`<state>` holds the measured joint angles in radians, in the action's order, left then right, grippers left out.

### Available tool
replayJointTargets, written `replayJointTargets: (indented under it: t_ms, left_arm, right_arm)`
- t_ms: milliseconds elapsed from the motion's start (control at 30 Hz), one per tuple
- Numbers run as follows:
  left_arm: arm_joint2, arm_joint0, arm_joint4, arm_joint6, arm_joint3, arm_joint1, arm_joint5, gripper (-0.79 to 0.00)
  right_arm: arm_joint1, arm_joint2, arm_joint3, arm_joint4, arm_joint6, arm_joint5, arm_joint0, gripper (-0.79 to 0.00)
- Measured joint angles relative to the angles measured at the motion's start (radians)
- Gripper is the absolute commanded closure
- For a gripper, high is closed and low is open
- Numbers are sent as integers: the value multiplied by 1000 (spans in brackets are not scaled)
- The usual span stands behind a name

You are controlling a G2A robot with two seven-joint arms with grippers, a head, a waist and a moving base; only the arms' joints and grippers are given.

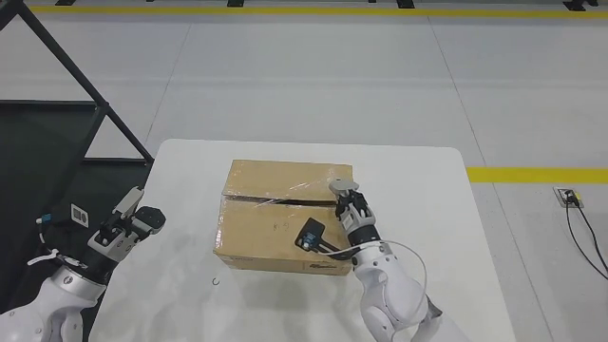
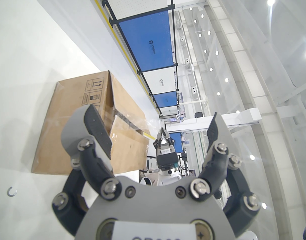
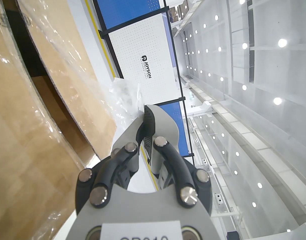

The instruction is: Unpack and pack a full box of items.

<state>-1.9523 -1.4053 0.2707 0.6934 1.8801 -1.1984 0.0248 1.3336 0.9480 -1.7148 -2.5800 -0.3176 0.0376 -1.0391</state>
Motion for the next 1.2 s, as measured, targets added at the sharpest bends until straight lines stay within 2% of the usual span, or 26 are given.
replayJointTargets:
  t_ms: [567,1000,1200]
  left_arm:
    - [11,-14,9,-28,3,4,-7,-785]
    - [17,-14,53,-28,-1,14,-31,-785]
    - [34,1,86,16,8,19,-62,-785]
  right_arm:
    - [14,40,-165,211,145,69,-125,0]
    - [33,51,-231,322,48,115,-208,0]
    - [38,81,-223,378,42,147,-240,0]
